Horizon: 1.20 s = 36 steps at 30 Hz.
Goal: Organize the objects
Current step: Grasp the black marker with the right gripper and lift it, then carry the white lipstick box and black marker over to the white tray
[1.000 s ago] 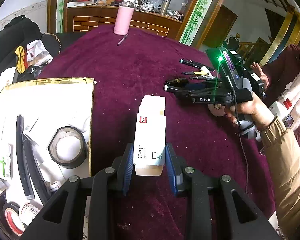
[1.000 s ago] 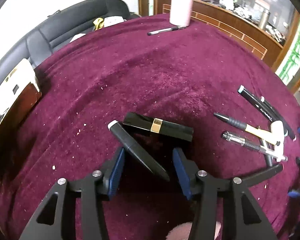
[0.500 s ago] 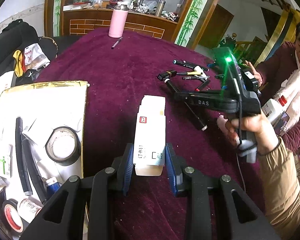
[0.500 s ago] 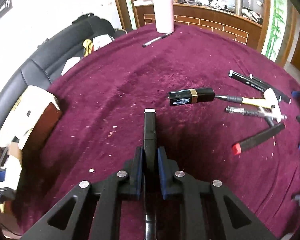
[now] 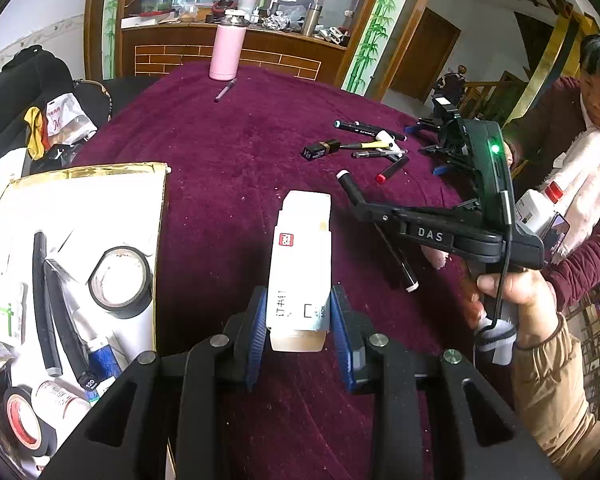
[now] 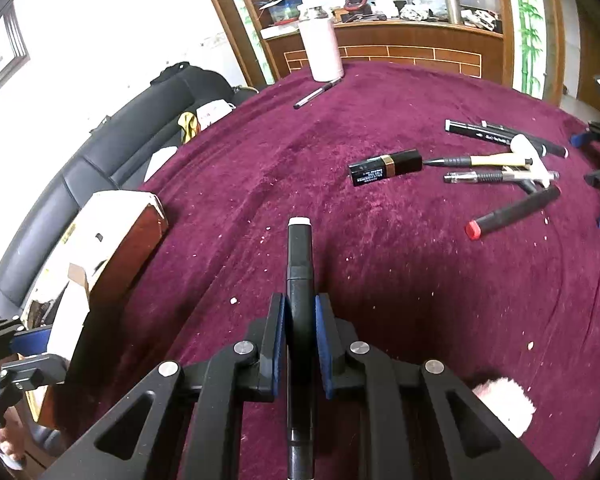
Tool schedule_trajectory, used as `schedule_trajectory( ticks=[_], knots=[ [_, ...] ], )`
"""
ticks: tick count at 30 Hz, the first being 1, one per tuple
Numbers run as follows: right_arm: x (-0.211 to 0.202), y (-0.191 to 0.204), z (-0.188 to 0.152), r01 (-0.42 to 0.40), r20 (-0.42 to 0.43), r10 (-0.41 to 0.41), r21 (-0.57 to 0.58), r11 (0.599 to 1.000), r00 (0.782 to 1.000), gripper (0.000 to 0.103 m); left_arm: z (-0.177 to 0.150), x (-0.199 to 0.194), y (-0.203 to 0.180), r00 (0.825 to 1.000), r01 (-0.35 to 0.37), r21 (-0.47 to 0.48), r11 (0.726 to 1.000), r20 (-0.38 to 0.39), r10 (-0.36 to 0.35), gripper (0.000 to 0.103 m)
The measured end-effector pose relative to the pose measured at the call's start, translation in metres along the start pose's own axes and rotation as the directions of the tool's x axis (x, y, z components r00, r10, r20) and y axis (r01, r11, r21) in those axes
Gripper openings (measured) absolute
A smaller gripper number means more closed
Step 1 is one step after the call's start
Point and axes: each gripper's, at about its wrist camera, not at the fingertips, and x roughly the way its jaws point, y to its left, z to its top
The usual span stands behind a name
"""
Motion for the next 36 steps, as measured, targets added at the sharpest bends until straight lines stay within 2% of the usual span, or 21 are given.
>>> schedule_trajectory(
  ticks=[17,27,36],
  knots=[
    [-0.017,0.027,-0.005,-0.062,0.059,0.061,0.002,0.998,0.996,0.015,-0.004,-0.013,0.005,1.0,-0.012,-0.007,1.0,0.025,0.012,0.03],
    [-0.047,0.078,-0.004,-0.138,0.116,0.147,-0.084,0.987,0.982,0.016,-0.001,-0.04,0.032,0.995,-0.044,-0.054,0.998,0.084,0.048,0.03],
    [-0.049,0.12,-0.006,-0.19,0.12,0.208,-0.148,0.971,0.971,0.016,-0.007,-0.064,0.062,0.989,-0.084,-0.107,0.991,0.114,0.096,0.03]
  ],
)
